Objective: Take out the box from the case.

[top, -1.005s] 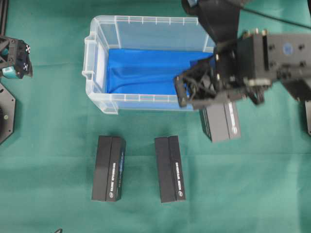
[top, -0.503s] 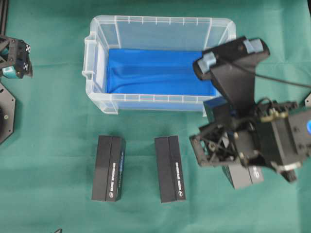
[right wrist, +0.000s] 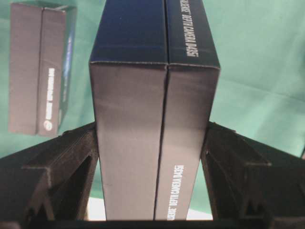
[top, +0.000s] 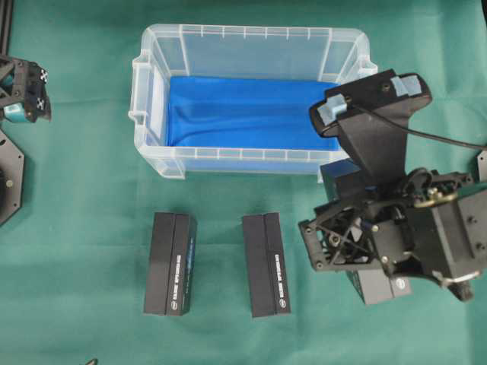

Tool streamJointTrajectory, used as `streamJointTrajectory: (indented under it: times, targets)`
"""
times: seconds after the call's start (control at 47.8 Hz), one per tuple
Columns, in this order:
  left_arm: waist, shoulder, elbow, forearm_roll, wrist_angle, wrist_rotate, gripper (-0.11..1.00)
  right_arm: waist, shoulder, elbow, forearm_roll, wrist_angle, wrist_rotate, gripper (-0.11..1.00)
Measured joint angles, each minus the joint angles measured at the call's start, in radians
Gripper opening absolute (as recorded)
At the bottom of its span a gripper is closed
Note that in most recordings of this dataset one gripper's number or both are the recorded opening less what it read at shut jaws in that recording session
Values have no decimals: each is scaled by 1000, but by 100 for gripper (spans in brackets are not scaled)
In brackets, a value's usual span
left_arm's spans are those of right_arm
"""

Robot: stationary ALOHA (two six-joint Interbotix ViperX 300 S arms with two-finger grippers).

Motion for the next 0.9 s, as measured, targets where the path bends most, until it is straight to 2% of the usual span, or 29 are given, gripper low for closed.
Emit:
streamJointTrajectory:
  times: [0.209,0.398,0.565,0.733,0.9]
  targets:
    - [0,-2,0,0,-5,0,92,11,0,0,0,-9,35,66]
    - [0,-2,0,2,-6,2,92,17,0,0,2,-11,38,66]
    - [0,-2,0,0,-6,2,92,15,2,54,34,-34,40,66]
    - [0,-2,0,2,-6,0,92,17,6,175,84,-186,61,66]
    - [2,-2,2,2,-6,2,92,18,8,293,92,-348,109,66]
